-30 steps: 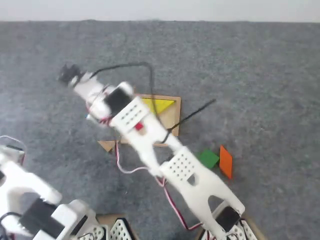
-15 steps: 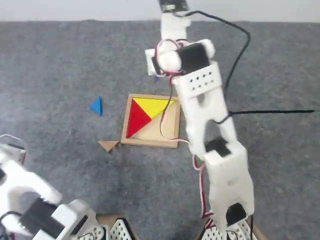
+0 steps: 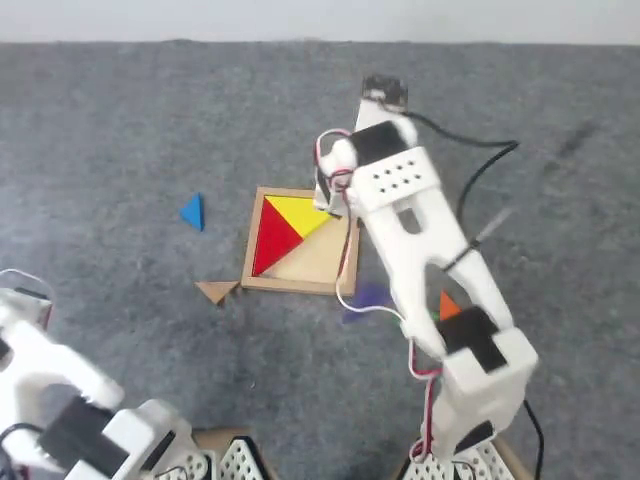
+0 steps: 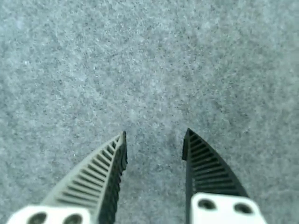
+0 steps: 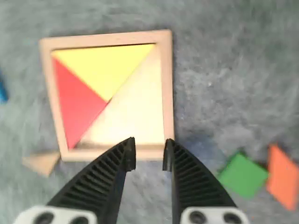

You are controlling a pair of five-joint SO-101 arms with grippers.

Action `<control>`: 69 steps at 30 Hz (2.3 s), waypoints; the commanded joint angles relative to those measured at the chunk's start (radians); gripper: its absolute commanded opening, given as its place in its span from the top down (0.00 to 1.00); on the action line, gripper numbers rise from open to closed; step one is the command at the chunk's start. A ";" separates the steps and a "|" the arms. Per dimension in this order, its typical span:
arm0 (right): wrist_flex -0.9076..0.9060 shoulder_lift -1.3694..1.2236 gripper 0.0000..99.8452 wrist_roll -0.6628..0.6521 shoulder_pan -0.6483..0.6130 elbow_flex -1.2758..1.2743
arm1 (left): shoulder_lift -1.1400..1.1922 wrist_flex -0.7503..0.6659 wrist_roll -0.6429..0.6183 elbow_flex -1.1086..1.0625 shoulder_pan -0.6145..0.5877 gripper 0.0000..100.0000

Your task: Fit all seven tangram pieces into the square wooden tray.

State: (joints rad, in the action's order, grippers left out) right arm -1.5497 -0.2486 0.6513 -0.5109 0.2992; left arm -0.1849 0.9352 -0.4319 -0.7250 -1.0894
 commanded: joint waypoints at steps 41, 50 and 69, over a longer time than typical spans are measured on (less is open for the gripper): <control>0.124 1.050 0.92 -1.416 1.102 -1.083 | -0.425 0.230 0.798 -0.048 1.254 0.81; 0.331 0.915 0.92 -1.043 1.026 -1.227 | -0.334 0.196 0.753 0.073 1.128 0.81; 0.653 0.889 0.92 -0.908 0.880 -1.502 | 0.658 0.417 0.740 0.868 0.752 0.70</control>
State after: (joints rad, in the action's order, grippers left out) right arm -0.9145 0.6398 -0.2647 0.3713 -1.2106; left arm 0.4258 1.2774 0.2954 -0.0176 -0.3314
